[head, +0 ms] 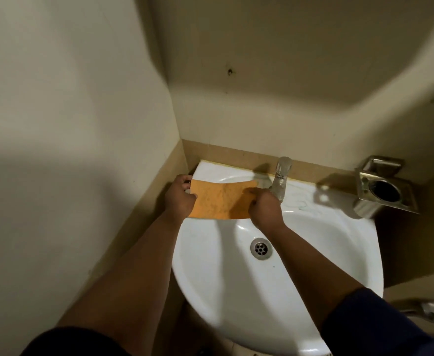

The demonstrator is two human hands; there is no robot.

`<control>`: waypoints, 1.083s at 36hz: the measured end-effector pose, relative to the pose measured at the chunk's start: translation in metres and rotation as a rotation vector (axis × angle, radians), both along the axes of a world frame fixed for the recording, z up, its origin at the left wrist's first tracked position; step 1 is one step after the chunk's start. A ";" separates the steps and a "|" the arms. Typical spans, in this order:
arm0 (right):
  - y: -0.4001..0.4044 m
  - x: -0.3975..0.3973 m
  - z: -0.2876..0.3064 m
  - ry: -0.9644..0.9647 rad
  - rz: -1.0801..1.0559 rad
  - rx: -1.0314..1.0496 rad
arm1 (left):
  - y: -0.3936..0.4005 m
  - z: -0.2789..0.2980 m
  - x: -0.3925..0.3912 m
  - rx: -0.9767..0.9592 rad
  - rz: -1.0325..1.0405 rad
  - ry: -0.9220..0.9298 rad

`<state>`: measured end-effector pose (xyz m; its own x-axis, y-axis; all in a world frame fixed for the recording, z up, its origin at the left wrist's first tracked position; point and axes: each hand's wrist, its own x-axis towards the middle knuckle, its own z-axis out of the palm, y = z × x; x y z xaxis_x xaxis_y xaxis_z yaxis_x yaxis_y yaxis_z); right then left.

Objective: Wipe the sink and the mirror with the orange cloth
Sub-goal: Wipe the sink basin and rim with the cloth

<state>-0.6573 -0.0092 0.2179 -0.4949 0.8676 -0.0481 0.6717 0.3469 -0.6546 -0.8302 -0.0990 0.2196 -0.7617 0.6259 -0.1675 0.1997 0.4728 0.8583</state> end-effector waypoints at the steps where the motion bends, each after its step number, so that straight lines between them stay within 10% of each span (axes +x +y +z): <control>1: 0.006 -0.005 -0.002 -0.026 0.006 0.014 | 0.005 -0.001 -0.003 -0.009 -0.005 0.019; 16: 0.018 -0.042 -0.041 -0.379 -0.032 -0.044 | 0.058 -0.049 -0.043 -0.334 -0.134 0.355; 29: 0.029 -0.092 -0.064 -0.562 0.539 0.210 | 0.067 -0.060 -0.034 -0.182 -0.243 0.445; 39: 0.050 -0.052 -0.075 -0.374 0.237 -0.001 | 0.061 -0.065 -0.022 -0.355 -0.403 0.643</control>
